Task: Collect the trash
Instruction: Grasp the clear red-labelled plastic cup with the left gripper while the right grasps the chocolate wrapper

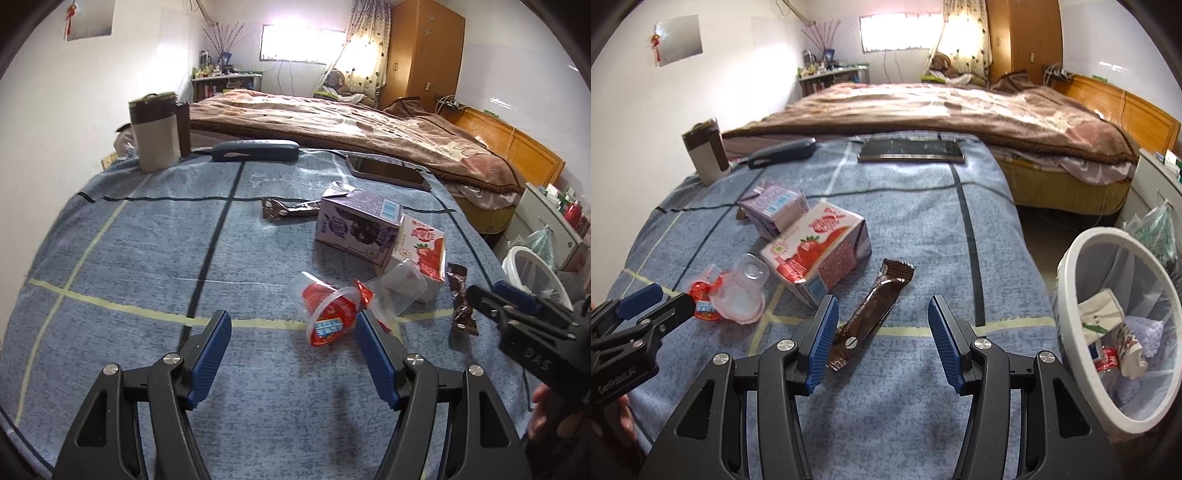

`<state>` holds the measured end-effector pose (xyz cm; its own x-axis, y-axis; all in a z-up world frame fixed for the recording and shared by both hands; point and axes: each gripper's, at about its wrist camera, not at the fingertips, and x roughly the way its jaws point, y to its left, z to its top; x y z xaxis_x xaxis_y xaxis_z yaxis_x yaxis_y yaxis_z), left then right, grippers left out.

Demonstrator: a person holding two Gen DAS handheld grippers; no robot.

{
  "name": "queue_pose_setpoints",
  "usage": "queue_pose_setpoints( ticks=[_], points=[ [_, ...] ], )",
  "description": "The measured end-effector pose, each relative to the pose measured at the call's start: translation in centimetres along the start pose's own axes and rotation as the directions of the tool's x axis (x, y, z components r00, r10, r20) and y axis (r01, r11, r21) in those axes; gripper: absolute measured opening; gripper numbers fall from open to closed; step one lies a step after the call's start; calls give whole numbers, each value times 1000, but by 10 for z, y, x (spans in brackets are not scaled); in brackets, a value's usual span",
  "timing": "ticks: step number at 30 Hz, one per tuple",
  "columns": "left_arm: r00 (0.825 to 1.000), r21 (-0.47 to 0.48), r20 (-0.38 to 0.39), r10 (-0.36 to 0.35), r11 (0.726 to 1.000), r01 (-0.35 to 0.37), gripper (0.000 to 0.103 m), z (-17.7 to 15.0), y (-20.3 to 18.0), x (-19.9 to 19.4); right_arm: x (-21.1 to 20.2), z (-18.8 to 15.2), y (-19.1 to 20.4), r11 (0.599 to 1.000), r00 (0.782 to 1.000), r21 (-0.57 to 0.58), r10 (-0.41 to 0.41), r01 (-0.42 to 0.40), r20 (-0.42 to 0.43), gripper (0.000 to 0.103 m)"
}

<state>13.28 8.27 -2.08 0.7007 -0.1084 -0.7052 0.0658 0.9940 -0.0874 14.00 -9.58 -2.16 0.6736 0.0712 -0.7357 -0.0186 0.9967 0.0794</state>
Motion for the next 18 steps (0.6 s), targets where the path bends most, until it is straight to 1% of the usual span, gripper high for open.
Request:
queue_pose_setpoints(
  ticks=[3, 6, 10, 13, 16, 18],
  points=[
    [1000, 0, -3, -1, 1000, 1, 74, 0, -3, 4, 5, 0, 2, 1000, 1000, -2, -16, 16, -22, 53],
    [1000, 1, -13, -18, 1000, 18, 74, 3, -5, 9, 9, 0, 3, 1000, 998, -4, -30, 30, -47, 53],
    [999, -3, -27, -29, 1000, 29, 74, 4, -8, 16, 12, -1, 0, 999, 997, 9, -31, 32, -73, 53],
    [999, 5, -45, -18, 1000, 19, 74, 6, -10, 23, 11, 0, -2, 999, 997, 16, -33, 35, -70, 53],
    [999, 2, -30, -29, 1000, 29, 74, 8, -10, 23, 14, 1, -1, 999, 996, 11, -42, 43, -77, 53],
    [999, -3, -45, -28, 1000, 28, 74, 10, -9, 27, 15, 2, -2, 999, 996, 14, -38, 39, -79, 52]
  ],
)
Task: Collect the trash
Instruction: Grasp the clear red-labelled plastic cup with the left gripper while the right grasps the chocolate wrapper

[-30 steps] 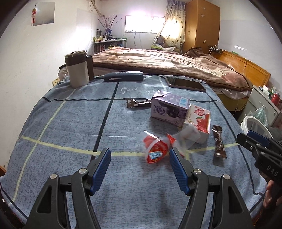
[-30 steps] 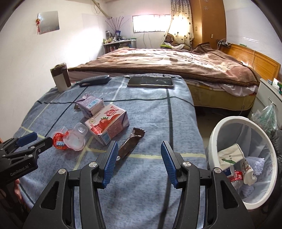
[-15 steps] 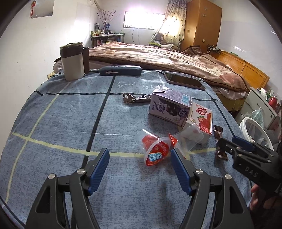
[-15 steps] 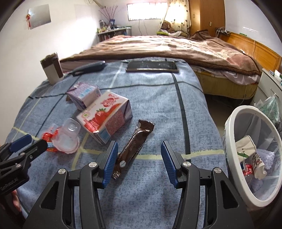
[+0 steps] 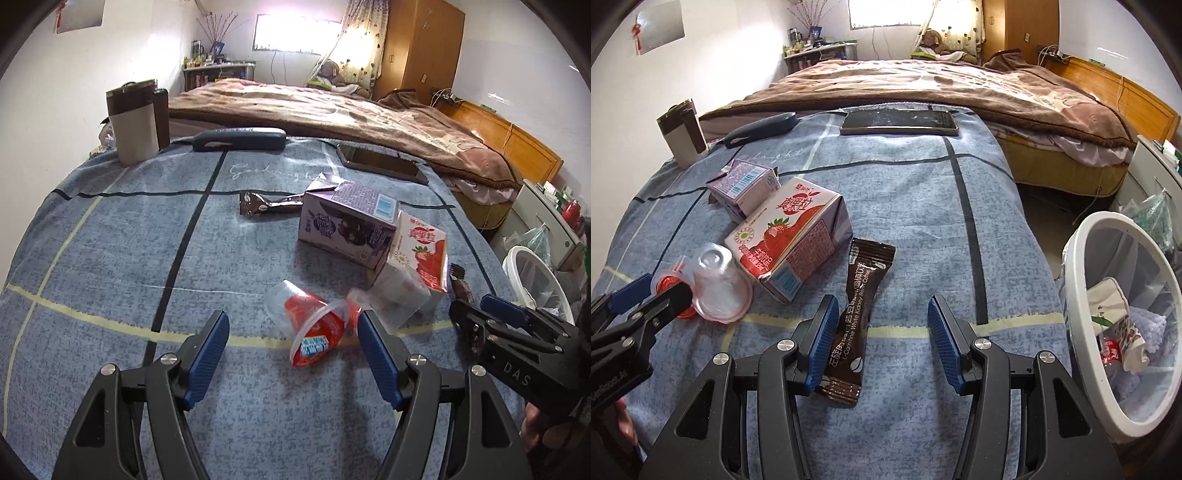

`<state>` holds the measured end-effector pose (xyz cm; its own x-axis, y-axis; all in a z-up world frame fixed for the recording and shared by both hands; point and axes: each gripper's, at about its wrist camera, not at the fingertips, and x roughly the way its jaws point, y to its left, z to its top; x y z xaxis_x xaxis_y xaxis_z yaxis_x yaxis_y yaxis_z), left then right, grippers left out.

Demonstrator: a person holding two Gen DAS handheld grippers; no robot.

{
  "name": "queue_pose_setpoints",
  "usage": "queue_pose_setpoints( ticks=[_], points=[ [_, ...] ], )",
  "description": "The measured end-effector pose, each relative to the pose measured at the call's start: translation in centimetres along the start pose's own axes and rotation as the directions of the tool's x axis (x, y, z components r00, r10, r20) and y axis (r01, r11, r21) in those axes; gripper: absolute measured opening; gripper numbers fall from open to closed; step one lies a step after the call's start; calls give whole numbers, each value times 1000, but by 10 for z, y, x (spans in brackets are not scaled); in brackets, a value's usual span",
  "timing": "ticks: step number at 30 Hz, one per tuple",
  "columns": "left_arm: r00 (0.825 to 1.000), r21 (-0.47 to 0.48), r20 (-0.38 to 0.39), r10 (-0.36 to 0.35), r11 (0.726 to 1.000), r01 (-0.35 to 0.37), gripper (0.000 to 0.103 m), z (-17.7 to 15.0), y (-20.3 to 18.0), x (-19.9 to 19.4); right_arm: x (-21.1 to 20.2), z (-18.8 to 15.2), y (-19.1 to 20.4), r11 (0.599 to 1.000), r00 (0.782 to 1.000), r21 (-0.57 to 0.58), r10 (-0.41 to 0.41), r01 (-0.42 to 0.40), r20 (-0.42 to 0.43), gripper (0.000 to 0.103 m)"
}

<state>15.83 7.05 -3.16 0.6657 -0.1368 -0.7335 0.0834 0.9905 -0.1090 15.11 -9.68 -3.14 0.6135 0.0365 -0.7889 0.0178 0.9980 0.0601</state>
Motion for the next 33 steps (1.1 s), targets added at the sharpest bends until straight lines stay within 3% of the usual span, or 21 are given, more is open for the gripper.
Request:
queue_pose_setpoints(
  ticks=[3, 12, 17, 25, 33],
  points=[
    [1000, -11, -16, -3, 1000, 3, 74, 1, 1, 6, -1, 0, 0, 1000, 1000, -3, 0, 0, 2, 41],
    [999, -35, -41, 5, 999, -7, 74, 4, 5, 15, 1, 1, 3, 1000, 1000, -18, 15, -15, 2, 19],
    [999, -46, -41, 4, 999, -6, 72, 3, 8, 17, 0, 0, 1, 1000, 1000, -12, 26, -26, 4, 19],
    [999, -83, -32, -1, 997, -1, 53, 3, 17, 14, -1, -1, 1, 999, 1000, -17, 29, -29, 7, 18],
    [1000, -54, -16, 10, 998, -11, 52, 0, 11, 7, -7, -3, 2, 999, 999, -27, 29, -28, 28, 18]
  ],
)
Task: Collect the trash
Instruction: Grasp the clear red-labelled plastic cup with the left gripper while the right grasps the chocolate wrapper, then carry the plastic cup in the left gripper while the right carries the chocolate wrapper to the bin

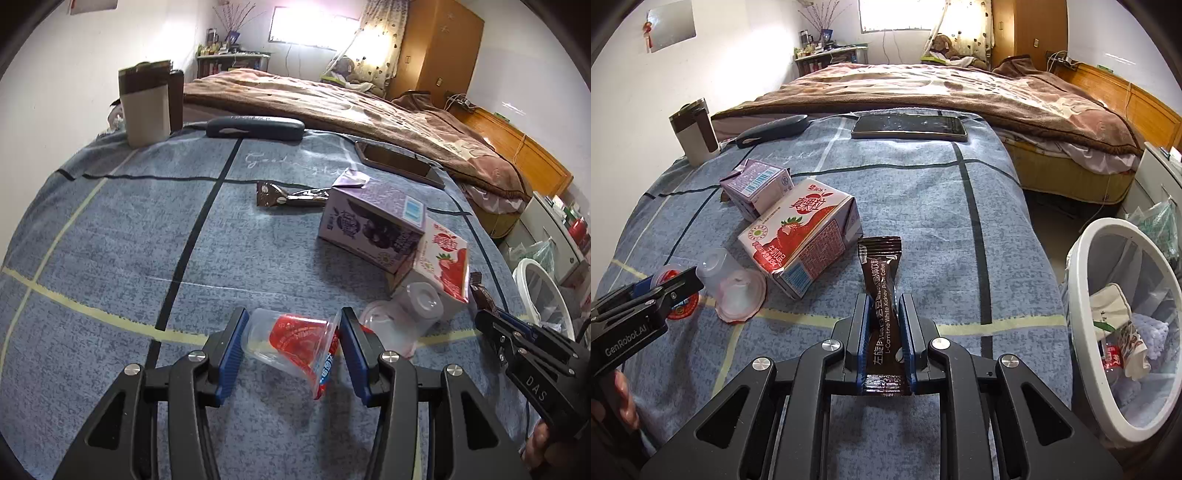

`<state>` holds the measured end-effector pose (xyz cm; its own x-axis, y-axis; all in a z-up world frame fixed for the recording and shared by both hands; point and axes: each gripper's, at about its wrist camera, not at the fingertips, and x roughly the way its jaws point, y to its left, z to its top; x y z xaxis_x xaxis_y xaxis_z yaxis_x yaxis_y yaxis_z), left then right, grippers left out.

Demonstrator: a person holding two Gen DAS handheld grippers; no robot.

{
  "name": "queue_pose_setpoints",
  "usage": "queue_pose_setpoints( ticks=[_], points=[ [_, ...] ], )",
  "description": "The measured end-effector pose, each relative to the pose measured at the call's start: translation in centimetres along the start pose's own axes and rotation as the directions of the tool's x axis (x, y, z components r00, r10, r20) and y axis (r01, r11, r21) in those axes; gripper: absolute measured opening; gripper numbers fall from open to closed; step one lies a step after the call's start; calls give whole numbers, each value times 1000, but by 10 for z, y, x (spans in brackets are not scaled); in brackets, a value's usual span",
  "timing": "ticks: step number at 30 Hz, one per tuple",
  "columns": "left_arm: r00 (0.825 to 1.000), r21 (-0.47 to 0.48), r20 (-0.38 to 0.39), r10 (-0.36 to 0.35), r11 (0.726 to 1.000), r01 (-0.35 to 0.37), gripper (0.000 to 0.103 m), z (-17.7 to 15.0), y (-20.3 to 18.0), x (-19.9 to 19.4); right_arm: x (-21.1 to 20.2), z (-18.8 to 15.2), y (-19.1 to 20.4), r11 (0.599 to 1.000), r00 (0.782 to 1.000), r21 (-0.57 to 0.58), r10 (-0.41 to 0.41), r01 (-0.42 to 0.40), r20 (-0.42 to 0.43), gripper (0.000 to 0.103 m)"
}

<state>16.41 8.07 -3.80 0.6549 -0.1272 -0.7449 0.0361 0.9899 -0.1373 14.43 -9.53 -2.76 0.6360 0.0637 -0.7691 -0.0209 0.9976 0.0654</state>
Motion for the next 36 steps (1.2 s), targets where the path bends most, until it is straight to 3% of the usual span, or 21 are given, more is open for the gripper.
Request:
queue_pose_setpoints(
  ticks=[21, 36],
  points=[
    [992, 119, 110, -64, 992, 51, 52, 4, -46, -50, -40, -4, -25, 999, 993, 44, -37, 32, 108, 18],
    [976, 247, 128, -174, 959, 138, 52, 2, -114, -64, -79, -13, -69, 987, 973, 122, -124, 101, 193, 18]
  ],
)
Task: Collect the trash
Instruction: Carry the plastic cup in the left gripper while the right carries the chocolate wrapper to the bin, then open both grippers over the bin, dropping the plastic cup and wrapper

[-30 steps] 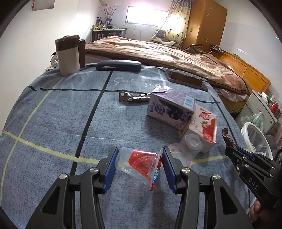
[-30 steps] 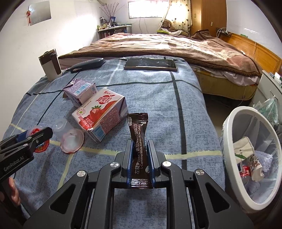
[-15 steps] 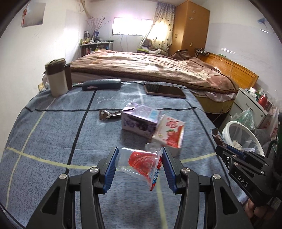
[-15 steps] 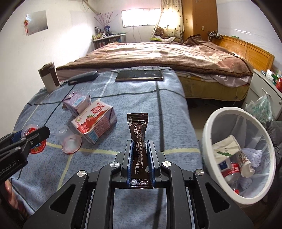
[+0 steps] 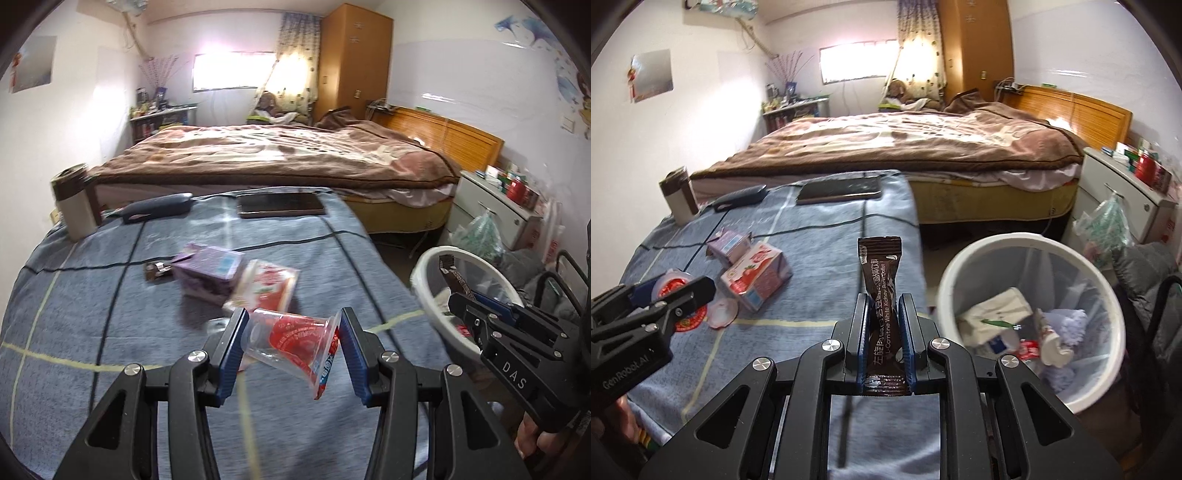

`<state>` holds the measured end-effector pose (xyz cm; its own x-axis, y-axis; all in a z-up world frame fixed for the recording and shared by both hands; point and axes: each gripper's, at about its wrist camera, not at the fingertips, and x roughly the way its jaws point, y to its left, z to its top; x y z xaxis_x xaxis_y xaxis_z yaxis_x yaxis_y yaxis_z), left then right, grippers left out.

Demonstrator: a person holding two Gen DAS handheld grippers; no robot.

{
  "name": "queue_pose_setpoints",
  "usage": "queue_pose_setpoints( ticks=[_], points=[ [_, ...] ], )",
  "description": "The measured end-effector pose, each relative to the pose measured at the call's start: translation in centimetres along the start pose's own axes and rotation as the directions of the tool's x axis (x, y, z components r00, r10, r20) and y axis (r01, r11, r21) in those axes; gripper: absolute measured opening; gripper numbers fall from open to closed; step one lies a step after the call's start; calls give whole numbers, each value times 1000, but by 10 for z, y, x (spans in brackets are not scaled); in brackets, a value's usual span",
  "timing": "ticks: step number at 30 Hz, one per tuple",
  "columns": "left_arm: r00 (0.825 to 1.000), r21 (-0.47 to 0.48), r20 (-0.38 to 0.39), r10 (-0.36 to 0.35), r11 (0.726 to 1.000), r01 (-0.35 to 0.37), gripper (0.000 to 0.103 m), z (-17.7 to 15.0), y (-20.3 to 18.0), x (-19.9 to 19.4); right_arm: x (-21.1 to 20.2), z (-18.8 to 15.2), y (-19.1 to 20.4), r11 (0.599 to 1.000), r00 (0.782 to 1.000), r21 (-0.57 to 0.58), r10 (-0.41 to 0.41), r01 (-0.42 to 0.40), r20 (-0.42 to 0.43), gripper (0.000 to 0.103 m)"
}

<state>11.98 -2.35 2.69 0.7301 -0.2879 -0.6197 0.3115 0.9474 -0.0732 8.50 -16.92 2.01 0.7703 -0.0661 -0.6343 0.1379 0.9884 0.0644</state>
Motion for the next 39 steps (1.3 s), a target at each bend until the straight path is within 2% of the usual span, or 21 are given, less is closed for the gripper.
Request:
queue_pose_setpoints(
  ticks=[13, 20, 27, 39],
  points=[
    [992, 111, 2, -123, 986, 122, 52, 13, -76, 13, -20, -4, -56, 994, 997, 88, -75, 72, 33, 18],
    [981, 164, -27, -191, 967, 193, 52, 19, -116, 28, -21, -8, -96, 981, 992, 148, -128, 123, 21, 18],
    [966, 184, -66, -251, 948, 259, 52, 21, -151, 48, -15, -13, -122, 973, 989, 181, -148, 146, -6, 18],
    [950, 217, -156, -272, 928, 302, 52, 14, -186, 81, -3, -20, -148, 964, 983, 193, -171, 180, -62, 18]
  ],
)
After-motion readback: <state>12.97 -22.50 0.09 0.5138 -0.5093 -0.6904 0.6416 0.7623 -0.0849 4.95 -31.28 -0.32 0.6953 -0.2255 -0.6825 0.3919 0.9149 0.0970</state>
